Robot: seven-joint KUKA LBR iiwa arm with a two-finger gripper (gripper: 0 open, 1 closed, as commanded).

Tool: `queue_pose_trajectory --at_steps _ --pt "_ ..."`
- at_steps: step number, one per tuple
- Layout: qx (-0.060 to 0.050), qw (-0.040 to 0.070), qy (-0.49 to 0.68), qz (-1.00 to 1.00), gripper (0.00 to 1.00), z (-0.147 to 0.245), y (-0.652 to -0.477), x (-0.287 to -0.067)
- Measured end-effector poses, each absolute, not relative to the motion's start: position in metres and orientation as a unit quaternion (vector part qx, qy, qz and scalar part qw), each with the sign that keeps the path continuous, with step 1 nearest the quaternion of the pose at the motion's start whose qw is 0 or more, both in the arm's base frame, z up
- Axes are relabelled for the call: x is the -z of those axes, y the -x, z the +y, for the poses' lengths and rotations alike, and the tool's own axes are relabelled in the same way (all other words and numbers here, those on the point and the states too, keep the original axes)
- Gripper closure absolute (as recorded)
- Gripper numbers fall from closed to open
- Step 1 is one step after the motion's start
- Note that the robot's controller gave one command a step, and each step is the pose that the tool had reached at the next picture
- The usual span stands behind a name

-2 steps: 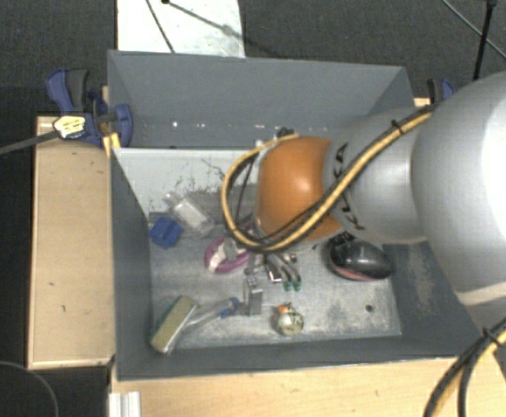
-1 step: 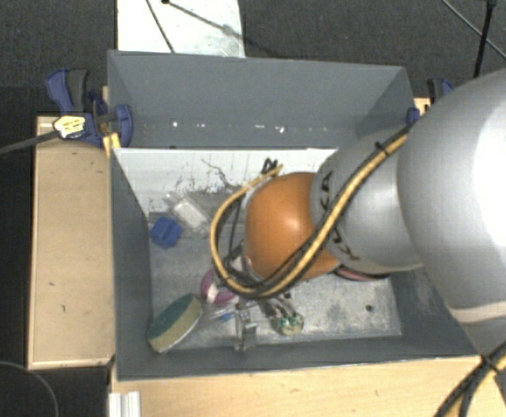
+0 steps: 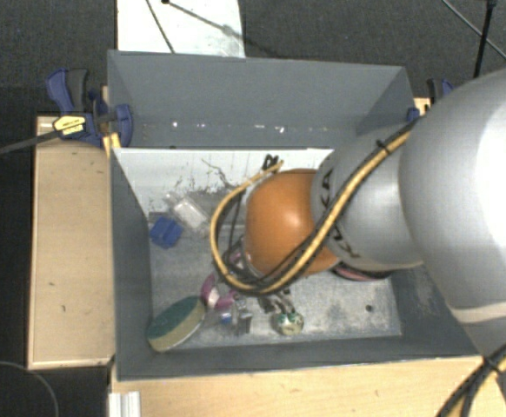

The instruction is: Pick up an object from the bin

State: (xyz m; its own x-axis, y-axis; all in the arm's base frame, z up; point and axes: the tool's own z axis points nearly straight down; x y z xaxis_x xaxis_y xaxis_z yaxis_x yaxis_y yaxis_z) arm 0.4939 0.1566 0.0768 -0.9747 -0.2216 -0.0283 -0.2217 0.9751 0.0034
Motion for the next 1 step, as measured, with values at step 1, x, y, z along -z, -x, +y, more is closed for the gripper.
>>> queue_pose_trajectory --at_steps 1 --pt "-0.001 0.006 0.085 0.996 1.00 0.1493 -0.5198 -0.2156"
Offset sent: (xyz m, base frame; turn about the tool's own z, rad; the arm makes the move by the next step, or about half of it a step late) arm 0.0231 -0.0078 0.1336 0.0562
